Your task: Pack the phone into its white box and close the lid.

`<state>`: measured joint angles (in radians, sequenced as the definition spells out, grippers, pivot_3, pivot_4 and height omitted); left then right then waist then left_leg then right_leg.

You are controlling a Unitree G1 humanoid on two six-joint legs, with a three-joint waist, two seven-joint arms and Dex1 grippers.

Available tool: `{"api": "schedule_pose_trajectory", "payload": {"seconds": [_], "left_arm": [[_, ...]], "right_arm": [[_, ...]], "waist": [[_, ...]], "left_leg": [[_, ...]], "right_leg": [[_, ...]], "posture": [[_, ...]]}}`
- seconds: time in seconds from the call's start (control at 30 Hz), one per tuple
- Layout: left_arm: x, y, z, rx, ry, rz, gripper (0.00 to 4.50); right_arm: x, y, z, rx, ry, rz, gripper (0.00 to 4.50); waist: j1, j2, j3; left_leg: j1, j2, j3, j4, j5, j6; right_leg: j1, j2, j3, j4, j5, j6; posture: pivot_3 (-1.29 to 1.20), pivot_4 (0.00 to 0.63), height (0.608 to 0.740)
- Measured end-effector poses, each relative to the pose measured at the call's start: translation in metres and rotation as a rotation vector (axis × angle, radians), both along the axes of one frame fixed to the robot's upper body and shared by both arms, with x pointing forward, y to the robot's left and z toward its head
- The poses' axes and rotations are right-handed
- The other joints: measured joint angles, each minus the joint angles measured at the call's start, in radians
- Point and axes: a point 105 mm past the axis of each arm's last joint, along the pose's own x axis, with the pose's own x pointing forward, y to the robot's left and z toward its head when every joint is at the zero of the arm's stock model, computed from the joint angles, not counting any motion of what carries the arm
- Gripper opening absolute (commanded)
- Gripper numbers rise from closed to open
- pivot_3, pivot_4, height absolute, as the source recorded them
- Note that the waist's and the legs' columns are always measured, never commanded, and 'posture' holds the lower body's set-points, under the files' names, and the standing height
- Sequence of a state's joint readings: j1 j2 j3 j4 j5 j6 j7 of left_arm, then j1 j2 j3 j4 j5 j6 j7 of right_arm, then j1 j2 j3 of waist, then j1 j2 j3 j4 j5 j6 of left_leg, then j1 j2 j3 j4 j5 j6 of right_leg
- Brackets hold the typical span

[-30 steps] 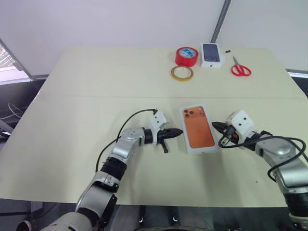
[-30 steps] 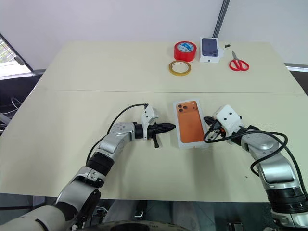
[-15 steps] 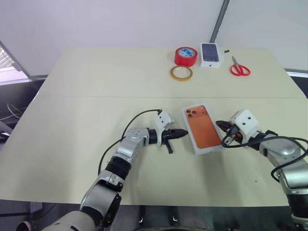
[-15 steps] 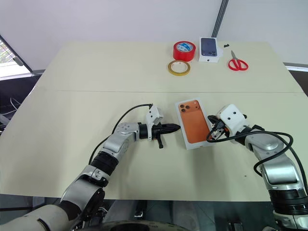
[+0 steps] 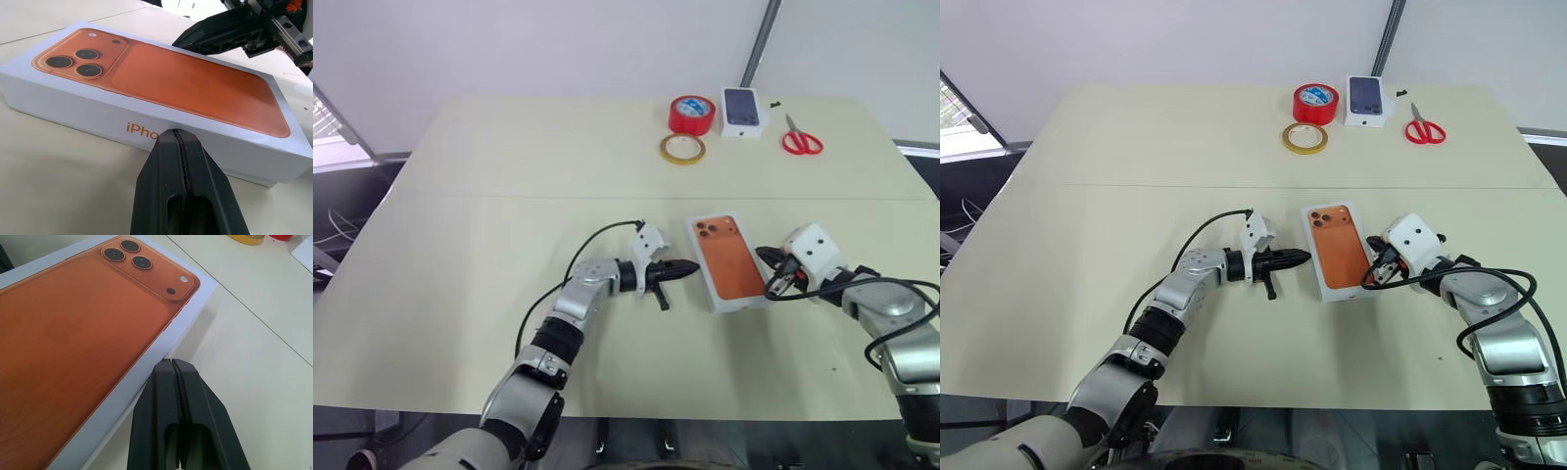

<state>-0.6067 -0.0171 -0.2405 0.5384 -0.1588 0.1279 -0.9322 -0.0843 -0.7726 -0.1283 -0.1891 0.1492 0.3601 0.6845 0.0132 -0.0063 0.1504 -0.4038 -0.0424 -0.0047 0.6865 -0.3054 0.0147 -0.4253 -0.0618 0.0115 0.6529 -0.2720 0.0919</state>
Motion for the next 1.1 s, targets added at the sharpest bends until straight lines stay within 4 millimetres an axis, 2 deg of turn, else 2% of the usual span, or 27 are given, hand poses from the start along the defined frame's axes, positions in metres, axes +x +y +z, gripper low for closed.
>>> {"api": "schedule_pose_trajectory", "payload": {"seconds": [0.23, 0.53, 0.7, 0.77, 0.93, 1.03, 1.1], "left_arm": [[0.001, 0.0, -0.002, 0.023, -0.01, 0.001, 0.0], [0.001, 0.001, -0.003, 0.024, -0.009, 0.006, 0.0], [0.003, 0.002, -0.002, 0.021, -0.009, 0.013, 0.0], [0.007, 0.004, 0.003, 0.0, -0.007, 0.029, 0.0], [0.024, 0.001, 0.039, -0.072, -0.062, 0.061, 0.0], [0.027, -0.01, 0.047, -0.084, -0.083, 0.054, 0.0], [0.032, -0.017, 0.036, -0.018, -0.093, 0.073, 0.0]], "right_arm": [[-0.001, 0.0, -0.002, -0.021, -0.001, 0.007, 0.03], [-0.003, -0.001, -0.017, -0.069, 0.031, 0.01, 0.03], [0.001, -0.002, -0.015, -0.074, 0.027, 0.006, 0.03], [0.004, -0.005, -0.009, -0.042, 0.011, -0.005, 0.03], [0.011, -0.009, 0.026, 0.075, -0.088, -0.009, 0.03], [0.009, 0.002, 0.024, 0.114, -0.074, 0.04, 0.03], [0.003, 0.009, 0.012, 0.101, -0.025, 0.077, 0.03]], "waist": [[0.0, 0.0, 0.0], [-0.001, 0.0, 0.0], [-0.002, 0.0, 0.0], [-0.001, 0.0, 0.0], [0.0, 0.0, 0.0], [0.0, 0.0, 0.0], [0.001, 0.0, 0.0]], "left_leg": [[0.0, 0.0, 0.0, 0.0, 0.0, 0.0], [0.001, 0.0, 0.0, 0.0, 0.0, 0.0], [0.001, 0.0, 0.0, 0.0, 0.0, 0.0], [0.001, 0.0, 0.0, 0.0, 0.0, 0.0], [0.0, 0.0, 0.0, 0.0, 0.001, -0.001], [0.0, 0.0, 0.0, 0.0, 0.0, -0.001], [0.0, 0.0, 0.0, 0.0, 0.0, -0.001]], "right_leg": [[0.0, 0.0, 0.0, 0.0, 0.0, 0.0], [0.0, 0.0, 0.0, 0.001, 0.0, 0.0], [0.0, 0.0, 0.0, 0.001, 0.0, 0.0], [0.0, 0.0, 0.0, 0.001, 0.0, 0.0], [0.0, 0.0, 0.0, 0.001, 0.0, 0.0], [0.0, 0.0, 0.0, 0.001, 0.0, 0.0], [0.0, 0.001, 0.0, 0.001, 0.0, 0.0]], "posture": [[0.0, 0.15, 0.74], [0.0, 0.15, 0.74], [0.0, 0.15, 0.74], [0.0, 0.15, 0.74], [0.0, 0.15, 0.74], [0.0, 0.15, 0.74], [0.0, 0.15, 0.74]]}}
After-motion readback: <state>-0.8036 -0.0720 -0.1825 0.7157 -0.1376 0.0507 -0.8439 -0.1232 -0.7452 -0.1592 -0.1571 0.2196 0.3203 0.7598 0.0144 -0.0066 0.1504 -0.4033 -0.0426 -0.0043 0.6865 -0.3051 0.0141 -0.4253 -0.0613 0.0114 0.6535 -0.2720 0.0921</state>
